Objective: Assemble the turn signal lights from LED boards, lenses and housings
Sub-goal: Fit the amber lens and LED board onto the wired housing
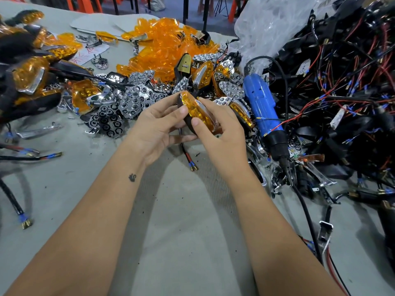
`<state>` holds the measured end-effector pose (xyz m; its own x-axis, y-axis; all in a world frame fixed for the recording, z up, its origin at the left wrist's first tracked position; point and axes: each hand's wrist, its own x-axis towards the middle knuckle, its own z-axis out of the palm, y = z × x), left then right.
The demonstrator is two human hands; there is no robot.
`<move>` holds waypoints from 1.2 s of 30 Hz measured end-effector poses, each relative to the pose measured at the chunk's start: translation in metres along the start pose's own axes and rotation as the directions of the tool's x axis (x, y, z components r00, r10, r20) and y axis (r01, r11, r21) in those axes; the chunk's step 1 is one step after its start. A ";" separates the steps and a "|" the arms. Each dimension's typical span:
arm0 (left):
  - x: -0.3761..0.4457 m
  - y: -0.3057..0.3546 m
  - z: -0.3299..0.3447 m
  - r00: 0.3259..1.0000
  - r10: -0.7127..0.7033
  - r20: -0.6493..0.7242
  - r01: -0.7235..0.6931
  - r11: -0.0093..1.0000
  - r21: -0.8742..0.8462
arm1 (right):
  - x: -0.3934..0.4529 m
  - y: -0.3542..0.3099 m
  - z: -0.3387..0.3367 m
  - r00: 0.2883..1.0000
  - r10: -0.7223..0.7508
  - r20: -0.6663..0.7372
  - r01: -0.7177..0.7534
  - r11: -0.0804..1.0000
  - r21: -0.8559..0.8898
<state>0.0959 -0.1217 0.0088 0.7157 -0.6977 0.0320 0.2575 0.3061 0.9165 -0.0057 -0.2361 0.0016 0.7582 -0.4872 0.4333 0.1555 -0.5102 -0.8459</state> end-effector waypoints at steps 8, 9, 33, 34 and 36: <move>-0.003 0.003 0.004 0.999 0.009 -0.043 -0.007 0.999 0.032 | 0.000 -0.002 -0.002 0.999 0.013 0.040 -0.017 0.994 0.105; -0.003 0.003 0.004 0.999 0.008 -0.047 -0.006 0.999 0.035 | 0.000 -0.002 -0.002 0.999 0.014 0.047 -0.019 0.993 0.115; -0.003 0.001 0.009 0.991 0.001 -0.134 0.016 0.992 0.126 | 0.000 0.006 0.007 0.994 0.022 0.105 0.018 0.930 -0.367; -0.002 0.000 0.009 0.989 -0.002 -0.145 0.021 0.991 0.130 | 0.000 0.007 0.008 0.996 -0.002 0.093 0.040 0.914 -0.405; -0.002 0.000 0.009 0.984 -0.010 -0.179 0.035 0.990 0.138 | -0.001 0.006 0.010 0.994 -0.056 0.093 0.094 0.866 -0.492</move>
<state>0.0892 -0.1261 0.0122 0.8176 -0.5737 -0.0493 0.1909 0.1893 0.9632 0.0007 -0.2318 -0.0066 0.8038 -0.3903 0.4489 -0.1054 -0.8362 -0.5382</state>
